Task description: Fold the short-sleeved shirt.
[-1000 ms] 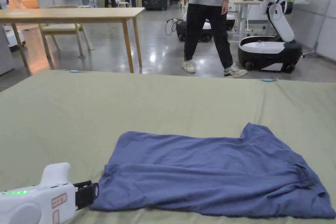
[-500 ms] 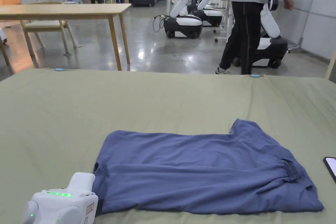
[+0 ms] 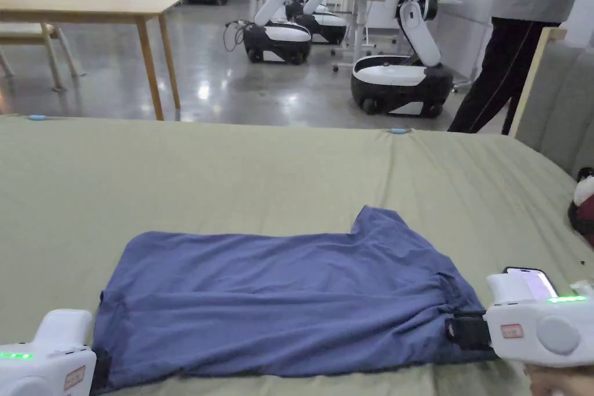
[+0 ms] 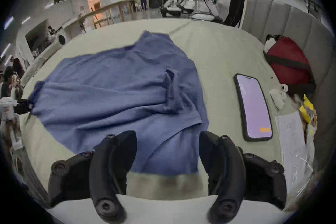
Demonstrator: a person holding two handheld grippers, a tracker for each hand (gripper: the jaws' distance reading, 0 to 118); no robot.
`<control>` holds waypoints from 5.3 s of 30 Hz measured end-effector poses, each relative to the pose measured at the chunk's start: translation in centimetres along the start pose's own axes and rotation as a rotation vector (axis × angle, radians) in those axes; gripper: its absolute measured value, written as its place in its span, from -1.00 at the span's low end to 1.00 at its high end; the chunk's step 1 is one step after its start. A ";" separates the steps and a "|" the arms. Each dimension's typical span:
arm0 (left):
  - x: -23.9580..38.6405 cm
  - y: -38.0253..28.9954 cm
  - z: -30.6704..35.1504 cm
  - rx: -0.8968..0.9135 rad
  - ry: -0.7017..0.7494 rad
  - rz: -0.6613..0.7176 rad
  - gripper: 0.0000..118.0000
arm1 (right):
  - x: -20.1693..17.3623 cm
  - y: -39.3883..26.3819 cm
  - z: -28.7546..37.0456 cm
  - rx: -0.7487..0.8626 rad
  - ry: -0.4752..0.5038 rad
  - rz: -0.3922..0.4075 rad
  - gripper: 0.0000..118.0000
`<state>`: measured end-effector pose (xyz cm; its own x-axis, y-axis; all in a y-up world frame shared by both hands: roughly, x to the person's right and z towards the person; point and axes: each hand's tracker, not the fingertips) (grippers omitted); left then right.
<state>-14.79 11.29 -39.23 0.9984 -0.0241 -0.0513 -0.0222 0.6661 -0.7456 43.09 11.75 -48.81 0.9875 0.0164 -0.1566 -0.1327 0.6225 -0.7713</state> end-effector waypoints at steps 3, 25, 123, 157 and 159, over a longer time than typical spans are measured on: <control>-0.1 -0.1 -0.5 -0.008 -0.008 0.017 -0.92 | 0.4 -0.3 -2.1 -0.105 0.048 -0.060 0.24; -3.9 -1.9 12.9 0.186 -0.141 0.071 -0.94 | 0.4 -5.7 13.3 0.038 0.151 -0.022 -0.90; 0.6 8.7 -1.7 0.065 -0.185 -0.088 -0.97 | -3.4 8.8 -4.3 -0.145 0.016 0.157 -1.00; -3.6 -8.7 11.4 0.103 -0.210 0.010 -0.74 | -1.7 -11.9 17.3 0.026 0.106 0.054 -1.00; -4.4 -8.8 14.4 0.186 -0.196 0.046 0.43 | -1.7 -12.3 22.1 0.191 0.168 -0.055 -0.84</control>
<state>-18.21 16.26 -22.85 0.9880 0.1419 0.0606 -0.0760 0.7892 -0.6094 44.87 21.36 -25.46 0.9627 -0.1420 -0.2302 -0.0449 0.7554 -0.6537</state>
